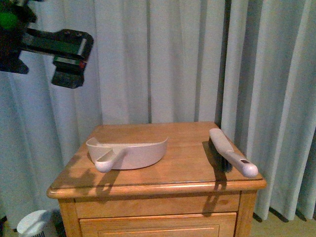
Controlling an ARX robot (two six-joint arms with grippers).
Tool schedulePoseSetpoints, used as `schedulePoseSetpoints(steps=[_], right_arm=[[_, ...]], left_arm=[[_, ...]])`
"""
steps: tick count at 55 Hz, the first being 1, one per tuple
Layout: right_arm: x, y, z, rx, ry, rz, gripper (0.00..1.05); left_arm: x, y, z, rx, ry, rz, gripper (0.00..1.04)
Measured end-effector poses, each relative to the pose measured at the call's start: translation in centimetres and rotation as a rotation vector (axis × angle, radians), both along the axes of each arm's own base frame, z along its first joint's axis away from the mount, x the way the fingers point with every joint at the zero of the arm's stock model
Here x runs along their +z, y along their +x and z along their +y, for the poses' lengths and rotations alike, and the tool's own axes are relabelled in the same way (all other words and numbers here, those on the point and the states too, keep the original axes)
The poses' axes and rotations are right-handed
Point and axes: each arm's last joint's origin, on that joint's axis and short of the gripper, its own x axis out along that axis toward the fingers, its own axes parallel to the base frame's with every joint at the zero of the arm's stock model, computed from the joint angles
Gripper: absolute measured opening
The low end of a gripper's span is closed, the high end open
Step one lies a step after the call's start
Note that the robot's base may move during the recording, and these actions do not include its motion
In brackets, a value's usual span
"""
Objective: Clean up trash
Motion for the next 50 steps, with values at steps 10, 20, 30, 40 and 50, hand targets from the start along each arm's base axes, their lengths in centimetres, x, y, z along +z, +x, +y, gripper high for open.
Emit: schedulePoseSetpoints(steps=[10, 20, 30, 40, 50], right_arm=[[0.0, 0.0, 0.0, 0.000, 0.000, 0.000, 0.97], [0.0, 0.0, 0.0, 0.000, 0.000, 0.000, 0.97], [0.0, 0.0, 0.0, 0.000, 0.000, 0.000, 0.97], [0.0, 0.0, 0.0, 0.000, 0.000, 0.000, 0.97], [0.0, 0.0, 0.0, 0.000, 0.000, 0.000, 0.97]], left_arm=[[-2.3, 2.3, -2.3, -0.007, 0.054, 0.111, 0.97], [-4.6, 3.7, -3.6, -0.003, 0.051, 0.203, 0.97], [-5.7, 4.9, -4.3, 0.016, 0.006, 0.255, 0.97], [-7.3, 6.0, -4.6, 0.041, -0.002, 0.304, 0.97], [-8.6, 7.1, -4.4, 0.075, 0.027, 0.329, 0.97]])
